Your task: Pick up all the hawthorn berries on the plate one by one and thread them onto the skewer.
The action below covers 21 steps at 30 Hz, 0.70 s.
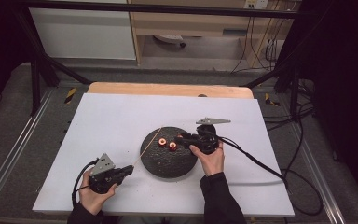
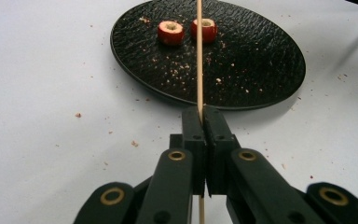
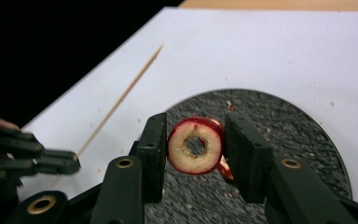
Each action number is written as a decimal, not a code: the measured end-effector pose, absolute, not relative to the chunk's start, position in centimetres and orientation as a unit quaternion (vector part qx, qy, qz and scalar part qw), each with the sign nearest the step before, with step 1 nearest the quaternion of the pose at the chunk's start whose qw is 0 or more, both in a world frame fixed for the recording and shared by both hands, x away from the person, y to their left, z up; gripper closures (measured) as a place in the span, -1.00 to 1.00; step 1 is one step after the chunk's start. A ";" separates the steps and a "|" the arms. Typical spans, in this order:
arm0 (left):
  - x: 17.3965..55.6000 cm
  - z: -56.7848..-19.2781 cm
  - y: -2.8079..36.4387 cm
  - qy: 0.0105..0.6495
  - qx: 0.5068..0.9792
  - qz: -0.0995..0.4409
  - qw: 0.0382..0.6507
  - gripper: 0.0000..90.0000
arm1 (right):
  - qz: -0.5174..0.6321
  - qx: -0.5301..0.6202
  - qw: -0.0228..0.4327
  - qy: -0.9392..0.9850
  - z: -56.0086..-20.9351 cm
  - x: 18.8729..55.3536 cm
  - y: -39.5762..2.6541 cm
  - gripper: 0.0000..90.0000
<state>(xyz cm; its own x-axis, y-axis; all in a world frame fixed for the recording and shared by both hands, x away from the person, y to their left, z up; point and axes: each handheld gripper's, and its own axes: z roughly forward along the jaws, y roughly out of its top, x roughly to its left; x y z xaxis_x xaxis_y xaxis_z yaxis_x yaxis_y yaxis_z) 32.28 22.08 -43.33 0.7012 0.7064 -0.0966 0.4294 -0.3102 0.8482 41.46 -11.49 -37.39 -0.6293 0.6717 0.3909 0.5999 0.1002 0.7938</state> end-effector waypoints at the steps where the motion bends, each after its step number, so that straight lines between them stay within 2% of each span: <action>1: 32.3 -43.3 22.0 0.357 0.795 0.148 0.467 0.96 | 0.523 0.434 0.034 0.733 -37.4 41.4 -11.5 0.36; 11: 32.2 -43.5 21.8 0.366 0.788 0.155 0.470 0.96 | 0.589 0.458 0.030 0.665 -38.2 41.3 -11.1 0.36; 21: 32.1 -43.7 21.6 0.371 0.784 0.156 0.472 0.96 | 0.636 0.469 0.048 0.611 -38.5 41.5 -10.4 0.36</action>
<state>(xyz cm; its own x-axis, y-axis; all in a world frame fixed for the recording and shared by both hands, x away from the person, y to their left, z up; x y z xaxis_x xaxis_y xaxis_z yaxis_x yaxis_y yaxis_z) 32.15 21.63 -43.69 0.6758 0.7296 -0.1048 0.4346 -0.2796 0.8561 41.45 -10.44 -38.55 -0.5554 0.6337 0.5385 0.5122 -0.2494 0.8218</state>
